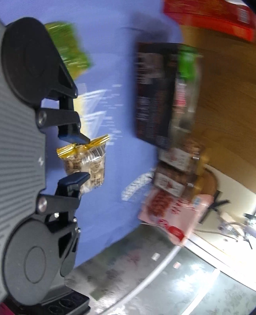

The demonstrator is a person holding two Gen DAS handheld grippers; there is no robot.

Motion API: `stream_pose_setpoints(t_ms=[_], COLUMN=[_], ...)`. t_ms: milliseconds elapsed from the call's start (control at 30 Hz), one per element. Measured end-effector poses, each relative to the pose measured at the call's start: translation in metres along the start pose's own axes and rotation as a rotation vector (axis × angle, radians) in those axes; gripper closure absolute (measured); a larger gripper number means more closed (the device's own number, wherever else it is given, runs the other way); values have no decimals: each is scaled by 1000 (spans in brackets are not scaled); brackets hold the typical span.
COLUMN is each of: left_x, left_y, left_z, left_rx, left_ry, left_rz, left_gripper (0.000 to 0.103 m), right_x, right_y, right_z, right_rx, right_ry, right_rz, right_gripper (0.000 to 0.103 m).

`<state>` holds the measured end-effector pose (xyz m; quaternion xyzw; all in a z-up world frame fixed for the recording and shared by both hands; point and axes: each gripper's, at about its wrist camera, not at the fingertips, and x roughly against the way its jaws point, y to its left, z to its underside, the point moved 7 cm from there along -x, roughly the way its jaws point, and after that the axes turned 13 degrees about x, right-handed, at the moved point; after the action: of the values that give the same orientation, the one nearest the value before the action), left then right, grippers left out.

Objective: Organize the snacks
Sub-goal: 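Carry the yellow-edged bag into the tin box and release it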

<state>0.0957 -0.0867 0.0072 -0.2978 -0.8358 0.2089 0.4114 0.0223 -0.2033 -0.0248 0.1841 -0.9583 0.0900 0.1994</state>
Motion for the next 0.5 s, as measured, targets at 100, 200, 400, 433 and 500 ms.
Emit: stream_pose_setpoints(t_ms=[100,200,400,433,500], left_x=[5,1,-25,-31,-42], left_y=[-6,-8,9,14,25], left_z=[-38,-78,-138,-144,-153], left_rx=[-10,-24,-8,0,13], left_ry=[-65,-127,-189,-191,-189], left_rz=[0,-19,-71,-81,-94], left_gripper=[73,73,73,73,73], right_x=[-14,-36,-91,-100,-116], right_y=[-10,-26,-58,-62,-68], right_z=[-30,-57,-90,-92,-94], right_rx=[28,31,14,12,10], right_ry=[-58,-108,-138,-136,-128], right_rz=[13,27,55,56,57], right_gripper=[81,81,81,81,81])
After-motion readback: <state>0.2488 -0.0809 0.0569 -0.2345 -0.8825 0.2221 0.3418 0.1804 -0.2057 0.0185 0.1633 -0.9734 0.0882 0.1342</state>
